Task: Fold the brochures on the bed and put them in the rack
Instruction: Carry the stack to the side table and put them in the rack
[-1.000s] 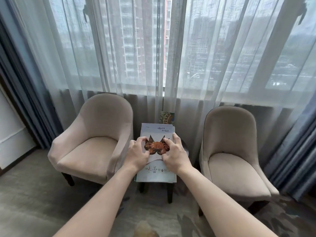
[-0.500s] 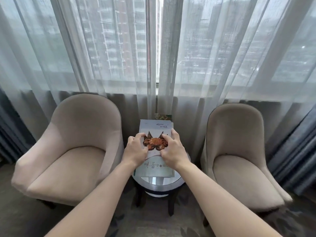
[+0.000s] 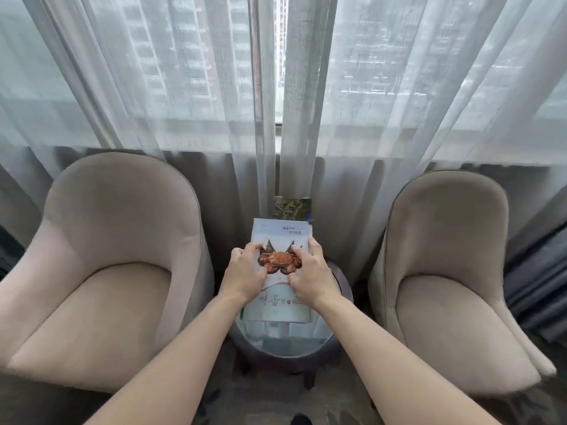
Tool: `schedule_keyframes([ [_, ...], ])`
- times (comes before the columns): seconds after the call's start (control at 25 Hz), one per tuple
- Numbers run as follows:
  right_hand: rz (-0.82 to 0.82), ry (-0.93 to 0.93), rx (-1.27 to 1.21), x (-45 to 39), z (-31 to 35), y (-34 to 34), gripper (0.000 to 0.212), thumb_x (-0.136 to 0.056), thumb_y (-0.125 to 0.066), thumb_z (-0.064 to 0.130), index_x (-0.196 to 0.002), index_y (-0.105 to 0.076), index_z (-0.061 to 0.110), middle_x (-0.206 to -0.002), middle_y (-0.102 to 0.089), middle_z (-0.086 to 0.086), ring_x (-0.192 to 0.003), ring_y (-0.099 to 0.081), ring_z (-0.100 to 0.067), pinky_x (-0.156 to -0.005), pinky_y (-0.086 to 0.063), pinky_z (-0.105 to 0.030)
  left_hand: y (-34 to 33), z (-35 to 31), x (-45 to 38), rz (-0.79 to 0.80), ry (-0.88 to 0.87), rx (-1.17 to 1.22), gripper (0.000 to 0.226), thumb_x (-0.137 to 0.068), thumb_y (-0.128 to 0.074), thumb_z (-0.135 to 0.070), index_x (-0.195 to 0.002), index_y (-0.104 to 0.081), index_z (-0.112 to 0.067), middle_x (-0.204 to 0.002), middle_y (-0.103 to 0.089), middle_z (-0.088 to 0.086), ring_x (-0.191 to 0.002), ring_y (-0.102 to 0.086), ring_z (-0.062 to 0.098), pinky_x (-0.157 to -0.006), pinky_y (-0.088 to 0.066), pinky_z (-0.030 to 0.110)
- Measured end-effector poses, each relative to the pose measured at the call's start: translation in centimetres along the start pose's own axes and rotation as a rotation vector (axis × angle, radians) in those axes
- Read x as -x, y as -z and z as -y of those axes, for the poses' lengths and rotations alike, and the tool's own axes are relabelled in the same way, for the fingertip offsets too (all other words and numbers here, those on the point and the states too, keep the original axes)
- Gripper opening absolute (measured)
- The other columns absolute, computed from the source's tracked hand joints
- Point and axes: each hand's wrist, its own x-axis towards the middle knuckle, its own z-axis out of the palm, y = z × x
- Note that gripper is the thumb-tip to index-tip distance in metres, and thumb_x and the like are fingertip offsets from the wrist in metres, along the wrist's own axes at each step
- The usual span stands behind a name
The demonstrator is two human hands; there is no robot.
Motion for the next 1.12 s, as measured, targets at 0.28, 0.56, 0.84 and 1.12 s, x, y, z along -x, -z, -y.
schedule_keyframes([
  [0.28, 0.065, -0.08, -0.026, -10.0, -5.8, -4.8, 0.059, -0.091, -0.062, 0.016, -0.147, -0.046, 0.021, -0.164, -0.015, 0.002, -0.134, -0.044, -0.025, -0.106, -0.042, -0.036, -6.4, 3.8, -9.5, 0.084, 0.121, -0.033, 0.052, -0.09, -0.062, -0.019, -0.138, -0.044, -0.029, -0.12, -0.044, 0.007, -0.094, -0.058, 0.024, -0.087, -0.047, 0.033],
  [0.56, 0.136, -0.188, -0.04, -12.6, -12.1, -12.4, 0.057, -0.09, -0.064, 0.016, -0.144, -0.047, 0.023, -0.165, -0.01, 0.007, -0.123, -0.055, -0.026, -0.095, -0.048, -0.035, -14.1, 10.7, -13.1, 0.233, 0.191, -0.037, 0.05, -0.09, -0.062, -0.018, -0.133, -0.04, -0.033, -0.121, -0.04, 0.001, -0.095, -0.054, 0.018, -0.081, -0.042, 0.028],
  [0.84, 0.173, -0.273, -0.046, -11.9, -17.2, -21.1, 0.059, -0.092, -0.061, 0.016, -0.148, -0.043, 0.024, -0.166, -0.004, 0.008, -0.113, -0.06, -0.027, -0.086, -0.053, -0.04, -20.1, 18.2, -12.7, 0.32, 0.223, -0.042, 0.052, -0.089, -0.062, -0.014, -0.133, -0.039, -0.032, -0.119, -0.038, 0.001, -0.087, -0.054, 0.019, -0.075, -0.044, 0.032],
  [1.12, 0.259, -0.305, 0.017, -10.2, -21.0, -25.5, 0.059, -0.094, -0.06, 0.019, -0.15, -0.042, 0.023, -0.167, -0.003, 0.005, -0.114, -0.06, -0.026, -0.086, -0.053, -0.036, -24.1, 22.4, -10.8, 0.434, 0.295, -0.047, 0.055, -0.09, -0.065, -0.023, -0.137, -0.036, -0.031, -0.122, -0.036, 0.002, -0.086, -0.056, 0.018, -0.069, -0.043, 0.025],
])
